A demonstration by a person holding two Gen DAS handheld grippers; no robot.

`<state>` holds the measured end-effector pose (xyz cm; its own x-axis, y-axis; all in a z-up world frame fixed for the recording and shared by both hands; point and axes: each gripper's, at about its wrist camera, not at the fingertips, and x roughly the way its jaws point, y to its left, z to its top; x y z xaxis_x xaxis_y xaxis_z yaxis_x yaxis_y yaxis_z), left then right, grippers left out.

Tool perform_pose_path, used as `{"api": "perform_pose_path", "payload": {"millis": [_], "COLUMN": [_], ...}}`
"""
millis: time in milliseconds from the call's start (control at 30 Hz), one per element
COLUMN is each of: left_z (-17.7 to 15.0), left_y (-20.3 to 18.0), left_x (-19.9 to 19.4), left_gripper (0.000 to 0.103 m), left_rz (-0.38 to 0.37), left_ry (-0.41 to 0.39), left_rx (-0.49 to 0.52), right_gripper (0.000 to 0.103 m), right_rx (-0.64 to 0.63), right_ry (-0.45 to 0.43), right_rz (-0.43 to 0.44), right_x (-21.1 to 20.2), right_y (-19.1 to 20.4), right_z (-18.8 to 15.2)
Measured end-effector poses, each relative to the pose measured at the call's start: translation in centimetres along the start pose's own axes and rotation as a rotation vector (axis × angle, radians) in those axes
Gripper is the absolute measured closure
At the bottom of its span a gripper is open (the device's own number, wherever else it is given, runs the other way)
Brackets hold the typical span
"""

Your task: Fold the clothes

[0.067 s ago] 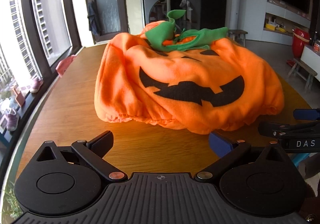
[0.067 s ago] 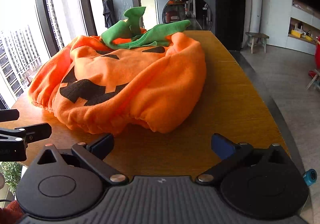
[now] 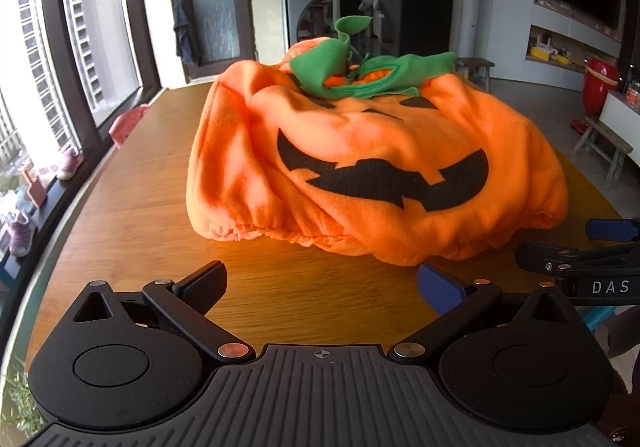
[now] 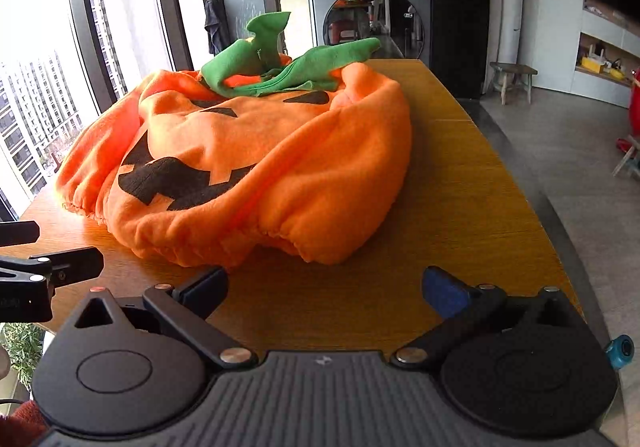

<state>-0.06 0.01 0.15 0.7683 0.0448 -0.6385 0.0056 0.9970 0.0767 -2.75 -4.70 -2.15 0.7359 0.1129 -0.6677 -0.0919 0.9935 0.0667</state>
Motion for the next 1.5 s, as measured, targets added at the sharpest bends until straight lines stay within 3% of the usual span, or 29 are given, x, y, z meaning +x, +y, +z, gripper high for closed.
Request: {"api": "perform_pose_path", "payload": {"millis": [400,1500], "left_z": [0.3,0.3], "left_y": [2.2,2.3], "left_x": [1.1,1.0], "left_gripper": [0.0,0.0], "left_rz": [-0.032,-0.037], "left_ry": [0.103,0.125], "left_rx": [-0.112,-0.12], "right_gripper": [0.0,0.0], "right_rx": [0.021,0.018], "right_ry": [0.022,0.035], "right_rz": [0.014,0.011], "right_x": [0.4,0.5], "right_y": [0.1,0.1], "right_z": [0.1,0.2]}}
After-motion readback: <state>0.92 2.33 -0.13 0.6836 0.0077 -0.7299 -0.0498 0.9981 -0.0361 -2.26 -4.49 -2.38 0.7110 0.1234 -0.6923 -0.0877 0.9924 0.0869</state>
